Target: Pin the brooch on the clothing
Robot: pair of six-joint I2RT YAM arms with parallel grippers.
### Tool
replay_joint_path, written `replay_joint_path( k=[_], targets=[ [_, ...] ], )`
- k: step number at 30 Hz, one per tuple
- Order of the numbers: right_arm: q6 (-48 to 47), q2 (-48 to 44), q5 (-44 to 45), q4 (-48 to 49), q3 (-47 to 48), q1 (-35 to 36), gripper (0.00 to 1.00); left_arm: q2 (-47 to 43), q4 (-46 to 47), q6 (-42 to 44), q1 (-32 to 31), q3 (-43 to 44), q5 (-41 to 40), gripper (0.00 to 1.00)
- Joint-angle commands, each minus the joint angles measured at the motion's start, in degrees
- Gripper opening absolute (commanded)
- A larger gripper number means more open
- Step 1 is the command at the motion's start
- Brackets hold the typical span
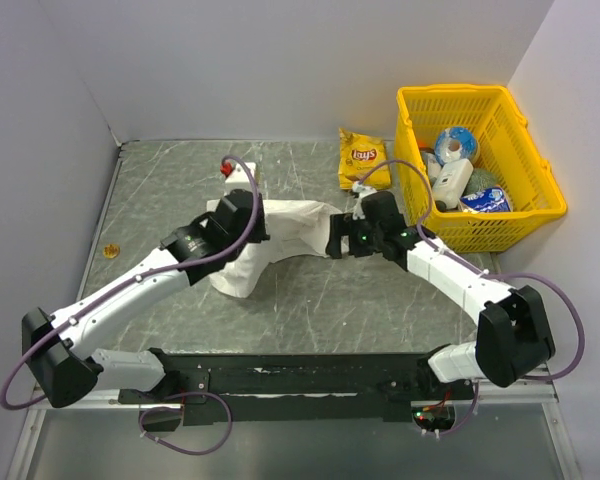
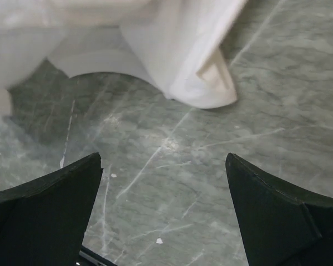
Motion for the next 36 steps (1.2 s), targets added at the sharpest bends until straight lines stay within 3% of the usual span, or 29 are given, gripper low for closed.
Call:
replay_joint_path(
  k=[1,6,14,17,29,30,32,33,35,36],
  targets=[
    [-2.5,0.6,-3.3,5.5,3.2,5.8,1.00,-0.2,-1.6,4.3,2.0,4.3,6.9,0.01],
    [-1.4,3.1,-5.6,7.4,4.1,8.0,0.99,-0.9,-3.3,6.0,4.3,7.3,9.2,0.01],
    [-0.6,-1.1,-18.2,20.7,1.4,8.6,0.99,-2.8,-1.8,5.5,6.8,6.4,17.2,0.01],
    [-2.2,-0.8,-20.2,21.3,3.1,10.3,0.99,-3.1,-0.6,5.2,7.2,5.7,19.2,0.01],
    [-0.7,7.4,-22.2,27.5,7.8,14.4,0.92,-2.9,1.8,3.9,7.5,6.2,25.0,0.01],
    [-0.3,7.7,-22.7,28.2,8.1,14.6,0.86,-3.0,2.1,3.9,7.5,6.2,25.3,0.01],
    [0.2,8.6,-24.7,29.0,8.8,14.6,0.61,-3.0,2.3,3.8,7.6,6.2,25.3,0.01],
    [0.8,8.7,-25.3,29.2,8.9,14.6,0.42,-3.1,2.4,3.8,7.9,6.1,25.4,0.01],
    [1.2,7.8,-26.4,29.8,8.5,14.6,0.25,-3.2,2.3,3.7,8.2,6.2,25.4,0.01],
    [1.5,7.4,-26.3,30.1,8.1,14.6,0.12,-3.5,2.5,3.7,8.6,6.1,25.4,0.01]
  ],
)
